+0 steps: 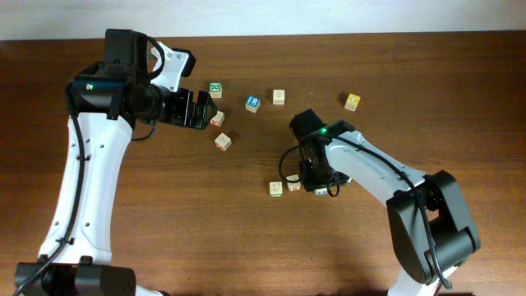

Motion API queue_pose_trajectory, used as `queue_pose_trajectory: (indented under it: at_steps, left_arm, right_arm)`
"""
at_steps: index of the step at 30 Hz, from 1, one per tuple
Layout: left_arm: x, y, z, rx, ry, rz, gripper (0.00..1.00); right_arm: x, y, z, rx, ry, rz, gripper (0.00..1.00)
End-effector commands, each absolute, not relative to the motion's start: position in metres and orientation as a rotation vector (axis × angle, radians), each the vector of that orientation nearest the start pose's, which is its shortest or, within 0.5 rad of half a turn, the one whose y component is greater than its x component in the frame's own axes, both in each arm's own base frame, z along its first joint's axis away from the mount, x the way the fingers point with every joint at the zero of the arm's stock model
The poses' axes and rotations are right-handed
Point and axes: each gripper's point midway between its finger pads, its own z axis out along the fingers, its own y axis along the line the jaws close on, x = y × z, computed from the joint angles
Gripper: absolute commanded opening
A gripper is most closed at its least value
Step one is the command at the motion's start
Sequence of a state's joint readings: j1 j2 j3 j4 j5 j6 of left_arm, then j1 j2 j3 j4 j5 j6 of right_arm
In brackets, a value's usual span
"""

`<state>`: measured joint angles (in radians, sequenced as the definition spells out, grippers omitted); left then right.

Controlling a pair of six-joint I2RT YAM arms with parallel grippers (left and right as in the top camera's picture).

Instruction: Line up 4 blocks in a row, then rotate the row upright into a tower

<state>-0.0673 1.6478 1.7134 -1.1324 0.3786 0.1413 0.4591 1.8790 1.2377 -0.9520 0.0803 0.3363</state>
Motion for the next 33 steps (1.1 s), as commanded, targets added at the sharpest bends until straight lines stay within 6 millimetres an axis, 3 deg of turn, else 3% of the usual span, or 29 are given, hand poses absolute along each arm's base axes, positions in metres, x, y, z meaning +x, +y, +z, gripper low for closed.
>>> queue_pose_trajectory:
  at_steps: [1,3,6,10,14,21,28,33]
  left_arm:
    - [0.392,-0.094,0.252,0.4,2.546,-0.494,0.99]
    - [0.392,-0.094,0.252,0.399,2.546,-0.494,0.99]
    - [0.392,-0.094,0.252,0.4,2.546,-0.494,0.99]
    - [0.392,-0.094,0.252,0.4,2.544,-0.494,0.99]
    - [0.394,-0.094,0.253,0.401,2.534,-0.492,0.99]
    - [0.395,-0.094,0.254,0.401,2.528,-0.491,0.99]
    - [0.395,-0.094,0.254,0.401,2.528,-0.491,0.99]
    - [0.395,-0.094,0.254,0.401,2.528,-0.491,0.99]
  right_arm:
    - [0.308,0.147,0.034,-0.042,3.154,0.118,0.49]
    - [0.319,0.147,0.052,0.021,3.144,0.209,0.49]
    - [0.33,0.129,0.062,0.129,3.136,0.205,0.49]
    - [0.338,0.085,0.058,0.377,3.128,0.19,0.45]
    - [0.351,0.063,0.045,0.483,3.067,0.21,0.44]
    - [0.34,0.062,0.023,0.485,3.14,0.186,0.44]
    - [0.32,0.063,0.02,0.484,3.224,0.152,0.44]
    - [0.316,0.069,0.017,0.391,3.239,0.148,0.36]
